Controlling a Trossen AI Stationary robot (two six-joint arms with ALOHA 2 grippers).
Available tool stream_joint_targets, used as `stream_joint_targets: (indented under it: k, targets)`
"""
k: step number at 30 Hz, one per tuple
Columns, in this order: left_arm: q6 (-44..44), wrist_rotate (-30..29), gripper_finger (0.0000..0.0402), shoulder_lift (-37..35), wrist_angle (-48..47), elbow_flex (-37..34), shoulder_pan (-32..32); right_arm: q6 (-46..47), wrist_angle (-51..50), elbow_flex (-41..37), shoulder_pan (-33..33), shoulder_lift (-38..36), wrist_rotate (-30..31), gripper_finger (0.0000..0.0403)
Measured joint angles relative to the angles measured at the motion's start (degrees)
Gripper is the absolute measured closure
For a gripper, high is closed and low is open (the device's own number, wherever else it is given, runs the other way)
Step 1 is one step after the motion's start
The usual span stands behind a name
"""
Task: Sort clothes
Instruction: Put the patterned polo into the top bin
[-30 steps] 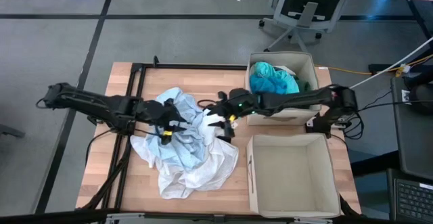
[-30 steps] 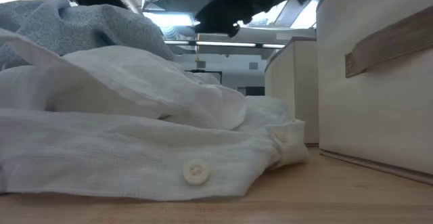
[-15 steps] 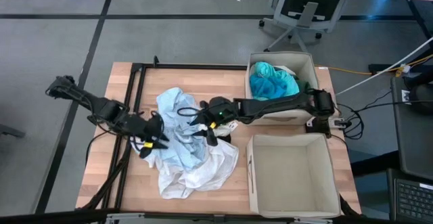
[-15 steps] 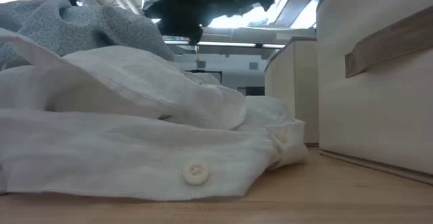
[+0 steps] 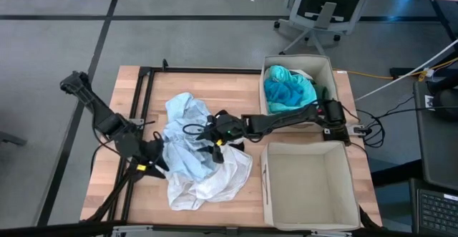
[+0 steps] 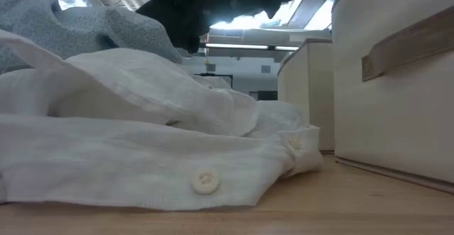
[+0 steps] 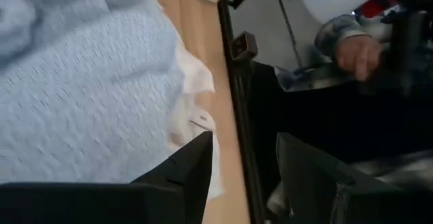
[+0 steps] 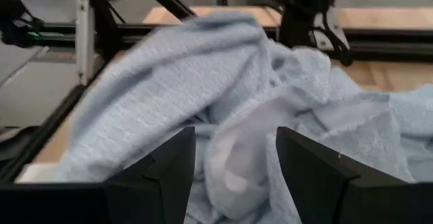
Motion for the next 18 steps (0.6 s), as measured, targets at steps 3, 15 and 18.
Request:
stream_joint_targets:
  k: [3,15,18]
  targets:
    - [-3.68,-3.14,0.0247,0.94,-1.64,-0.01,-2.43,0.55,-0.34,-0.04,-0.04,0.37,0.58,0.0194]
    - [-0.73,-19.06,0.0247,9.94,4.14,-8.25,0.95,0.54,0.09,-0.04,-0.04,0.68,0.36,0.0194]
    - [4.34,-23.70,0.0247,11.75,6.53,-9.06,3.69,0.53,0.52,-0.06,-0.04,1.18,0.34,0.0194]
